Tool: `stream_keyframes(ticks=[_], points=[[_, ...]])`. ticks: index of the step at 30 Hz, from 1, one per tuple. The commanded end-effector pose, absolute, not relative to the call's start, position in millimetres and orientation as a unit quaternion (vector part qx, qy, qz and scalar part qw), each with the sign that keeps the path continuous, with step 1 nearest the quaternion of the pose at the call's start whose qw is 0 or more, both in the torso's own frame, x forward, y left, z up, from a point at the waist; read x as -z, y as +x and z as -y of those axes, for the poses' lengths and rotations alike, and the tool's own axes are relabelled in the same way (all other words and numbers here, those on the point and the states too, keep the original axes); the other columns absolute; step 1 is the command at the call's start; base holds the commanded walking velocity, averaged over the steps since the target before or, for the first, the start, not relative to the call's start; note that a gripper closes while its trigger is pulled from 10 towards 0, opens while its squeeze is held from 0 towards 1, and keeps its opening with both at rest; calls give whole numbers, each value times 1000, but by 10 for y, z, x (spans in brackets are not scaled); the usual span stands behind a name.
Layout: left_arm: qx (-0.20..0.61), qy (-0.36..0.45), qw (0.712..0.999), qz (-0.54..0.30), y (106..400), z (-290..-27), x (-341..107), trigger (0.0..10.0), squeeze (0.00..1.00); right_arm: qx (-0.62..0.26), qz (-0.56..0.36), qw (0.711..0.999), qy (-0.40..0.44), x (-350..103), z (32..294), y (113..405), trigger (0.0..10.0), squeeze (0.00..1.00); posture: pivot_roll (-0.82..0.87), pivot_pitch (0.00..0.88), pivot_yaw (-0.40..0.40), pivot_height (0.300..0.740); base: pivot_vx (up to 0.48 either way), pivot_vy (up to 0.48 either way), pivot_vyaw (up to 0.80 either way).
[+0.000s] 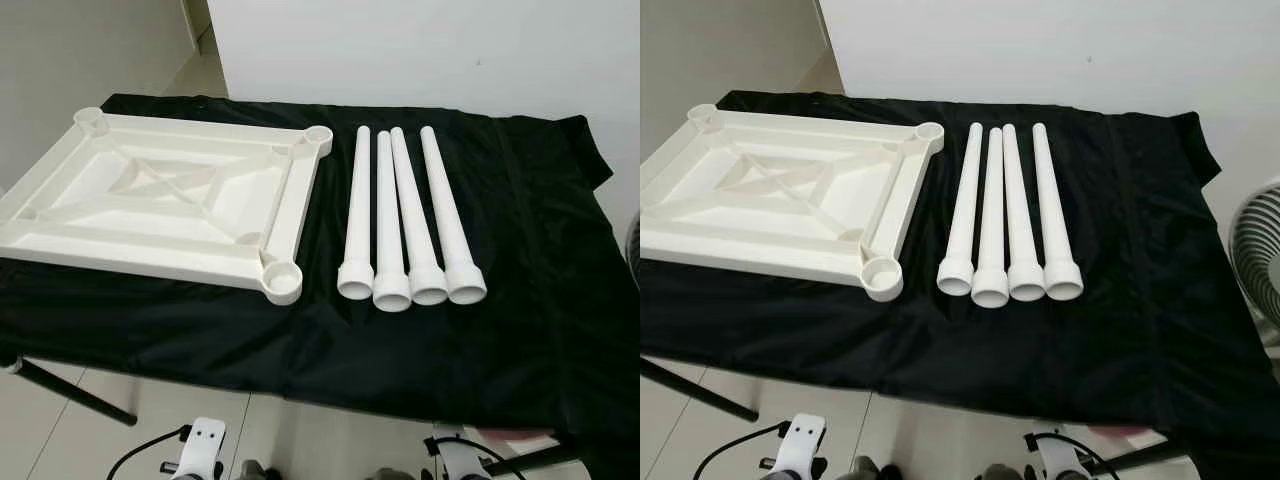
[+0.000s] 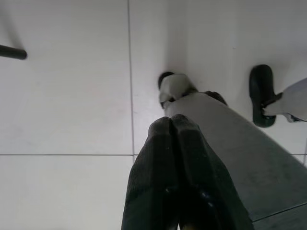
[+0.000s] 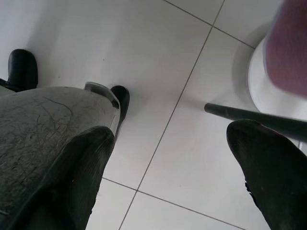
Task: Building children table
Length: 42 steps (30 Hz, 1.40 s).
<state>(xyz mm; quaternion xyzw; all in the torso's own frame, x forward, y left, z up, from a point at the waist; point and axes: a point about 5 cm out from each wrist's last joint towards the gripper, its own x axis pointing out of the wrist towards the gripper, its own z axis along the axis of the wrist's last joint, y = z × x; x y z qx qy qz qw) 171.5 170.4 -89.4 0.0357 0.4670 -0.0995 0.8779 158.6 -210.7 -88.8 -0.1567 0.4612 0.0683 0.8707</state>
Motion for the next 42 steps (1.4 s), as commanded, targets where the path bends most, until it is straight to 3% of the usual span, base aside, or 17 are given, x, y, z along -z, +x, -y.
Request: stream_keyframes(ticks=[1, 9, 27, 35, 42], points=[[71, 47, 870, -485, 1620, -1760, 939, 10000, 0, -86, -490, 856, -137, 987, 1964, 1408, 10000, 0, -129, 50, 103, 740, -255, 0, 0], [66, 46, 871, -485, 1624, -1812, 933, 10000, 0, -85, -491, 856, -139, 979, 2003, 1414, 10000, 0, -128, 52, 101, 740, -249, 0, 0], [66, 40, 878, -472, 1660, -1790, 914, 10000, 0, -75, -487, 859, -137, 969, 2053, 1411, 10000, 0, -133, 58, 94, 740, 0, 0, 0], [119, 52, 895, -427, 1814, -1757, 821, 10000, 0, -80, -437, 887, -128, 859, 2069, 1631, 10000, 0, -125, 90, 86, 740, 0, 0, 0], [235, 63, 907, -343, 2065, -1694, 610, 10000, 0, -152, -342, 921, -108, 563, 1997, 2127, 10000, 0, -115, 116, 78, 740, 0, 0, 0]])
